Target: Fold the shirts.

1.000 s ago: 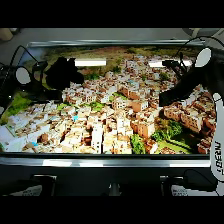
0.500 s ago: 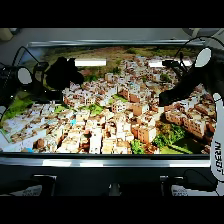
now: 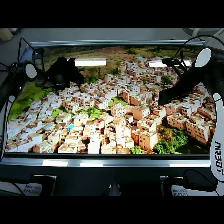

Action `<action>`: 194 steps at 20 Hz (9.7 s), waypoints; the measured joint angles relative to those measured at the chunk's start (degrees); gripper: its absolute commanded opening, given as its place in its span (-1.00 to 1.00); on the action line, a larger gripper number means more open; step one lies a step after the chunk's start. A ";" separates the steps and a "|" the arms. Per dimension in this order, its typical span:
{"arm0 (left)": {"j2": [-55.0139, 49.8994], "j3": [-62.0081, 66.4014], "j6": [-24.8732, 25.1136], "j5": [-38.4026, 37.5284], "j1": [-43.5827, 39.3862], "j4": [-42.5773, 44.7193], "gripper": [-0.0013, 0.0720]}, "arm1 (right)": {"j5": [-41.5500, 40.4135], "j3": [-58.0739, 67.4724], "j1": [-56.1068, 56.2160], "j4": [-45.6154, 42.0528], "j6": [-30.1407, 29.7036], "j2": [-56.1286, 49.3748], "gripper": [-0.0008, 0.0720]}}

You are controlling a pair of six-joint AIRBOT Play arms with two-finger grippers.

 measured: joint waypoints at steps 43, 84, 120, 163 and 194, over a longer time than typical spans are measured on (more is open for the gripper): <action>6.99 -1.53 15.96 4.26 -38.73 -26.62 0.98 | -11.02 13.92 0.00 -13.14 0.83 37.59 0.87; 17.11 -50.38 21.53 -3.85 -14.80 -30.51 -0.90 | -27.69 -45.77 0.00 -3.08 -0.11 11.87 0.73; 39.28 -8.37 14.93 -2.84 -3.10 -14.36 -0.91 | -43.56 -1.86 0.07 0.55 -5.66 18.05 -0.93; 39.80 -10.60 19.45 2.29 1.25 -16.96 -0.91 | -40.44 -21.07 -1.77 5.53 -10.40 28.24 -0.93; 24.13 -26.51 11.65 14.19 9.05 -15.26 -0.90 | -41.07 4.87 -1.66 -1.79 4.42 -4.07 -0.93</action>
